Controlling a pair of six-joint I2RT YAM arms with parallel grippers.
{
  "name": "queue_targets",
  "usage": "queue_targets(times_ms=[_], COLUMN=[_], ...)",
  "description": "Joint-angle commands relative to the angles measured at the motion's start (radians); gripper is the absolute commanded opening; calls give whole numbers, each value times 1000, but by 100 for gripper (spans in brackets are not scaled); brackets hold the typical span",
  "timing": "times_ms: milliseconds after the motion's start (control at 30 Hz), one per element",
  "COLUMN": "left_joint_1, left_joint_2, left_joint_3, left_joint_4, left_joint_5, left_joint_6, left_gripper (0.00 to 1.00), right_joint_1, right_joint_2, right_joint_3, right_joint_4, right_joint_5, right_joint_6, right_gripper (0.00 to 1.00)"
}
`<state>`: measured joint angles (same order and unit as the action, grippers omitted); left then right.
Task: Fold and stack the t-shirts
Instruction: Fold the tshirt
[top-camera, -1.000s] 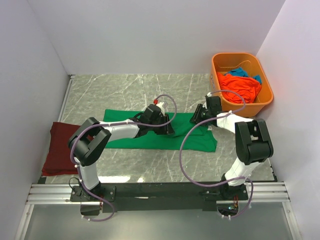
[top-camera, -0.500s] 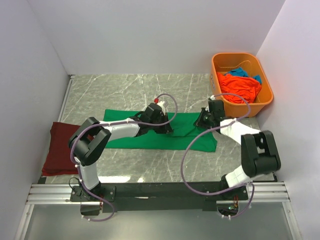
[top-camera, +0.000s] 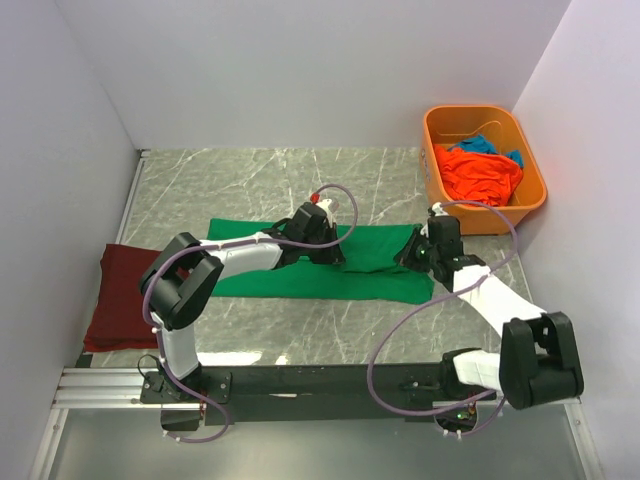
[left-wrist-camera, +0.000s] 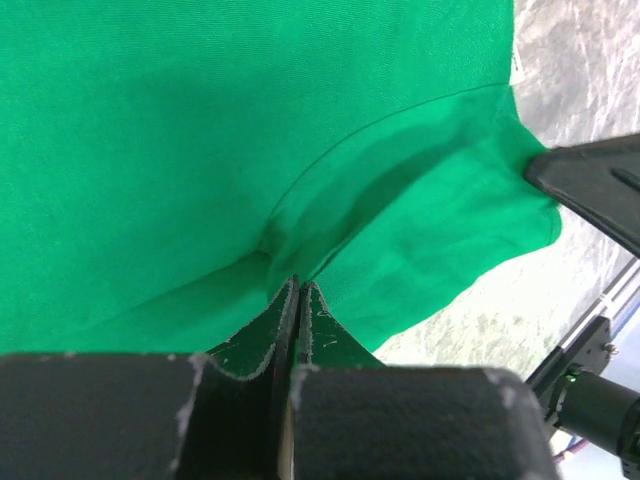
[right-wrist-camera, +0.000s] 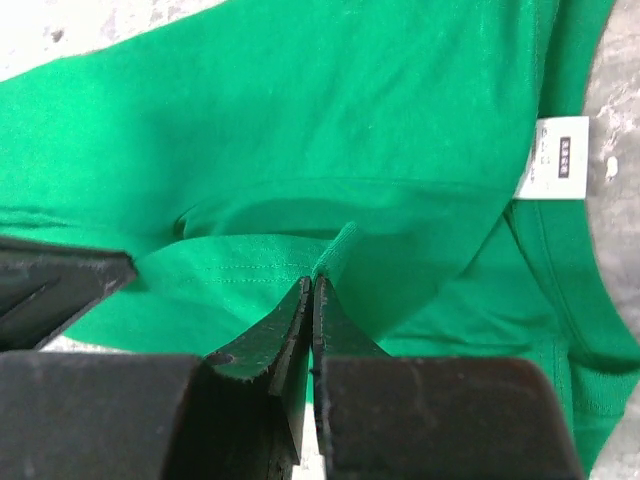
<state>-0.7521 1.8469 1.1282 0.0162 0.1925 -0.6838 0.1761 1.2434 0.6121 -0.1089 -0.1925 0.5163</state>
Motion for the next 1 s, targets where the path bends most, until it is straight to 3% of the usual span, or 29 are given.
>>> queue_targets(times_ms=[0,333,467,567,700,733,867,967], left_joint_1=[8,17,17,17,17,22,43,68], left_joint_2=[-18,17,43,60,51,29,-35,-98], left_joint_3=[39,67,64,68,64,56,50,35], left_joint_4=[-13,-44,-33,-38,-50,-51,-94,-104], left_joint_5=[-10,50,64,70,32,10,-77,-87], left_joint_6=[43,89,87,93,90,89,70,49], left_gripper=[4,5,7,13,38,41,44,39], right_joint_1=[11,59,69,68,69,68,69,77], right_joint_2=[-73,-142,-168,-186,-235,-245,-317,-367], right_joint_3=[-26,-144,-187,-204,-204,-199,-176,-152], right_joint_4=[-20,3,11,2,-21,-31,-100,-117], right_joint_5=[2,1,31,51,87,102,156,157], right_joint_6=[7,62,93,109,139,142,149,149], right_gripper=[7,7,14,20,28,29,29,31])
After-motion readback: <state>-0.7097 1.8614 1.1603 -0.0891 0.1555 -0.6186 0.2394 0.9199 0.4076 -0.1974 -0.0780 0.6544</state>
